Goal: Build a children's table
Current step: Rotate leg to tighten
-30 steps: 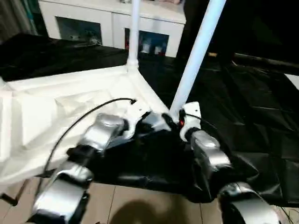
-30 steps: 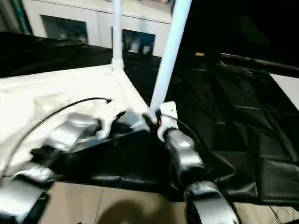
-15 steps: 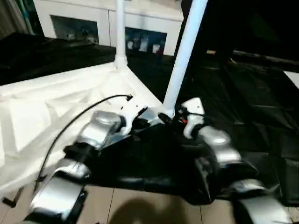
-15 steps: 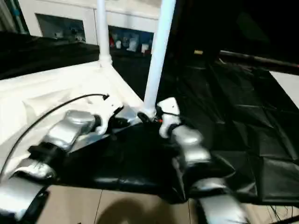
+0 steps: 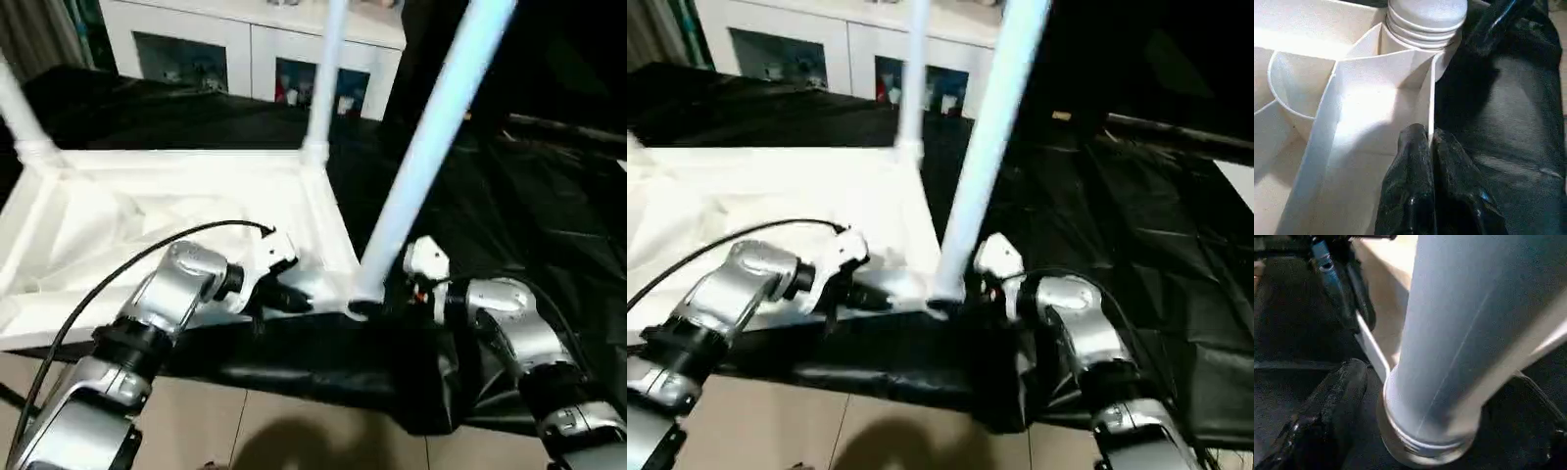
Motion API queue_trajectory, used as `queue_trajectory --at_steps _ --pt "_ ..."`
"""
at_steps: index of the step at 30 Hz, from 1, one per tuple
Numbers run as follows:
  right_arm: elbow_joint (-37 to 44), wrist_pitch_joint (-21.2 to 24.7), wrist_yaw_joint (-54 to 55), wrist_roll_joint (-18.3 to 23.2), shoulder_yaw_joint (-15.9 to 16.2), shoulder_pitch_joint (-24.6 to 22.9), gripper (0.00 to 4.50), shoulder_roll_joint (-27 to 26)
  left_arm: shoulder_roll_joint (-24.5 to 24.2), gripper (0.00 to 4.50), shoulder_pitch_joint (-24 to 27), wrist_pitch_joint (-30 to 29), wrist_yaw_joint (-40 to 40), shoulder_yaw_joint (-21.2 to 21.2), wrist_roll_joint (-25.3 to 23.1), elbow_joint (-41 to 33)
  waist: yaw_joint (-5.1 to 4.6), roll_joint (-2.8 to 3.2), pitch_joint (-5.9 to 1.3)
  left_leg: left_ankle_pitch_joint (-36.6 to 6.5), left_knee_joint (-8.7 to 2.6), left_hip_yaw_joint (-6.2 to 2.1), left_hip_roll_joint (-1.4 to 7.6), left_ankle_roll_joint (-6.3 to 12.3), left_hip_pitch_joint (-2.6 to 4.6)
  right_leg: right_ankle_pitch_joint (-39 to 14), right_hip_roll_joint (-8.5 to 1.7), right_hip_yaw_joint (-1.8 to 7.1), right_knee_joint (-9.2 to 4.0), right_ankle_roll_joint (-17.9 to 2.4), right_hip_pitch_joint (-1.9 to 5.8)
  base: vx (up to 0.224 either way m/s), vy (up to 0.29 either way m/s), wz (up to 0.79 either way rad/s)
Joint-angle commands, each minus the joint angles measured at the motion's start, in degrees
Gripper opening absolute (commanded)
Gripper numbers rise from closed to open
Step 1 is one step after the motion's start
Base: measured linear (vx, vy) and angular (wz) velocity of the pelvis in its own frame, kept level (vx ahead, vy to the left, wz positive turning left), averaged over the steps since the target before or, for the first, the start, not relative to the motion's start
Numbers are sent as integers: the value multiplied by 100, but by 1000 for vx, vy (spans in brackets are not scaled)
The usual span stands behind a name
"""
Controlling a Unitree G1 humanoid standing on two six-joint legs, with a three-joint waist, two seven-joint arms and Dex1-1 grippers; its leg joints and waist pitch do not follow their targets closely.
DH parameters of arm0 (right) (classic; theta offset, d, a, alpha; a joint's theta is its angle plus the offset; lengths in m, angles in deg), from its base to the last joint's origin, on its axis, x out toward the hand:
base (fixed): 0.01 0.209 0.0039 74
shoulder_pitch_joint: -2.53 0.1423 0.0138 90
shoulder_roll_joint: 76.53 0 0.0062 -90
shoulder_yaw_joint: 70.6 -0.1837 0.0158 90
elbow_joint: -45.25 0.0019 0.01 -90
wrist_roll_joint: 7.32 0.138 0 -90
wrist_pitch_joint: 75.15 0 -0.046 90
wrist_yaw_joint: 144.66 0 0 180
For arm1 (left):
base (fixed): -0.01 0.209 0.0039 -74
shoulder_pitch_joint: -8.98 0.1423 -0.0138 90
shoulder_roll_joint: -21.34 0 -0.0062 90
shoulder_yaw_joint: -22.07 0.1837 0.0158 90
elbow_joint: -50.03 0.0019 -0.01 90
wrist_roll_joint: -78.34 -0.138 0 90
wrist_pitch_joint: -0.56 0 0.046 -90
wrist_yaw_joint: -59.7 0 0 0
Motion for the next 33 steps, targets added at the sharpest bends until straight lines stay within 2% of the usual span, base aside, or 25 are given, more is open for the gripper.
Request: queue_trajectory --at_steps 1,2,5,7,11,12,18,20,21,22,23,24,25,27,30,33 --pt "59 82 -80 -69 35 -24 367 92 88 0 146 -101 -226 202 176 -25 1 6 -302 -919 -416 65 39 384 -18 -1251 -241 218 -378 -1202 318 0 0 0" --pt "64 106 -90 -70 28 -19 349 95 87 0 157 -124 -236 206 181 -58 0 5 -304 -902 -415 63 40 378 -22 -1237 -239 219 -372 -1196 321 0 0 0" --pt "70 134 -72 -62 24 1 349 103 82 0 174 -149 -254 196 174 -103 9 4 -310 -818 -414 60 38 368 -22 -1175 -237 215 -363 -1183 327 0 0 0" --pt "78 164 -48 -43 9 23 317 121 79 0 194 -162 -267 190 161 -126 4 3 -320 -701 -404 62 30 385 -34 -968 -225 212 -339 -1216 339 0 0 0" --pt "64 179 -78 -70 8 29 302 138 70 0 205 -183 -272 203 164 -153 2 -6 -318 -719 -400 69 30 403 -28 -978 -227 213 -344 -1227 333 0 0 0" --pt "59 177 -81 -75 6 30 277 142 69 0 206 -187 -270 204 164 -156 3 -10 -323 -695 -398 67 27 402 -32 -977 -228 211 -341 -1220 340 0 0 0" --pt "-42 199 197 18 -171 25 265 44 137 0 202 -213 -58 145 114 -115 2 -4 -323 -650 -392 69 24 417 -32 -950 -224 213 -336 -1218 338 0 0 0" --pt "-438 303 1138 -24 -451 125 263 -184 451 0 59 -211 702 -82 -6 295 -8 0 -308 -710 -402 75 24 379 -29 -1057 -221 215 -355 -1199 318 0 0 0" --pt "-500 320 1285 -35 -490 142 263 -219 505 0 31 -215 834 -120 -26 365 -16 2 -295 -844 -413 73 12 286 -10 -1322 -223 212 -393 -1151 299 0 0 0" --pt "-645 344 1760 -60 -599 157 263 -356 685 0 -66 -234 1228 -230 -68 605 -17 -10 -317 -902 -409 60 9 199 -19 -1535 -238 206 -397 -1071 325 0 0 0" --pt "-645 344 1760 -60 -599 157 262 -356 685 0 -66 -234 1228 -230 -68 605 -21 -10 -314 -904 -410 67 5 183 -20 -1564 -237 212 -409 -1039 317 0 0 0" --pt "-789 344 2422 -54 -764 165 262 -579 918 0 -200 -180 1762 -376 -113 929 -41 -1 -300 -954 -411 69 -2 165 -24 -1640 -228 217 -431 -984 301 0 0 0" --pt "-920 357 3189 -39 -951 180 262 -841 1138 0 -329 -81 2200 -481 -144 1234 -38 9 -306 -1018 -412 71 -6 144 10 -1736 -232 220 -453 -943 269 0 0 0" --pt "-999 325 4148 -51 -1157 194 262 -1155 1349 0 -462 62 2617 -557 -173 1532 -41 13 -313 -1027 -424 55 -19 88 -15 -1929 -236 213 -459 -816 287 0 0 0" --pt "-1113 284 4768 -141 -1196 238 262 -1407 1514 0 -595 227 2959 -580 -231 1807 -44 25 -324 -1031 -426 50 -21 108 -28 -1812 -219 204 -457 -706 286 0 0 0" --pt "-1280 95 5062 -194 -1202 370 262 -1690 1641 0 -744 414 3200 -557 -349 2087 -51 47 -332 -1030 -427 58 -30 140 -40 -1709 -215 207 -457 -694 285 0 0 0"
